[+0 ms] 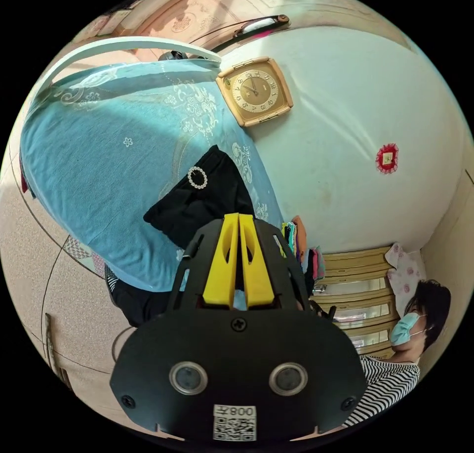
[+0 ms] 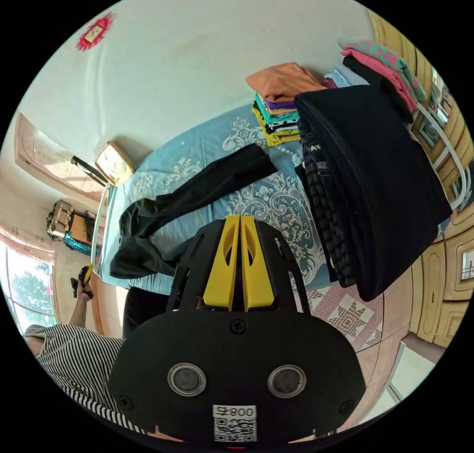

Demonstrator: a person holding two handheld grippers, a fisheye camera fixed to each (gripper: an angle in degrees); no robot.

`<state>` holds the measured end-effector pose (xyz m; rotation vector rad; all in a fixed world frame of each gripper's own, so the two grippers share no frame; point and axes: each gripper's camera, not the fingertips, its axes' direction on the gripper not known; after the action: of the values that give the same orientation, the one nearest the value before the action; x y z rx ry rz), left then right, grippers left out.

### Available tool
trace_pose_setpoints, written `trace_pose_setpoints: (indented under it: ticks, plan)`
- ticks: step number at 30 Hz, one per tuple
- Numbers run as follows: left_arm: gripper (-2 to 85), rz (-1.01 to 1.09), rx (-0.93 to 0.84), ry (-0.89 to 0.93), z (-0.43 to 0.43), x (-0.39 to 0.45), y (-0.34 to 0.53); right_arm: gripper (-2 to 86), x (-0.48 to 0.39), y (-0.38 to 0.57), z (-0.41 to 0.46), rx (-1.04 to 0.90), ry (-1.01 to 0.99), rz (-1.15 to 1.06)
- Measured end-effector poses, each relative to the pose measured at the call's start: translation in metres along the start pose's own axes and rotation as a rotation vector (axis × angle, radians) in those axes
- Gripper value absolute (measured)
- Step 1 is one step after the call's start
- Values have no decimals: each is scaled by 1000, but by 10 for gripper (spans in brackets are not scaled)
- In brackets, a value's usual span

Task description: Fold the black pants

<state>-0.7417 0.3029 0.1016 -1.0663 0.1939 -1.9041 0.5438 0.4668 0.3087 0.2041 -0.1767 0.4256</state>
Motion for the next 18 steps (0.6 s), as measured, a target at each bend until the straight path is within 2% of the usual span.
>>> trace_pose_setpoints:
  ticks: [4, 6, 10, 15, 18]
  plan:
    - [2, -3, -10, -14, 17, -2, 17, 2, 19, 20, -27, 48, -57, 24]
    - [7, -4, -87, -17, 51, -1, 33, 4, 31, 20, -16, -25, 49, 47]
    - [28, 29, -243, -12, 125, 12, 62, 14, 52, 11, 9, -83, 73, 83]
    - [71, 320, -582, -86, 268, 82, 118, 60, 57, 25, 36, -149, 169, 18]
    - [80, 509, -719, -104, 346, 125, 151, 70, 79, 54, 55, -200, 161, 56]
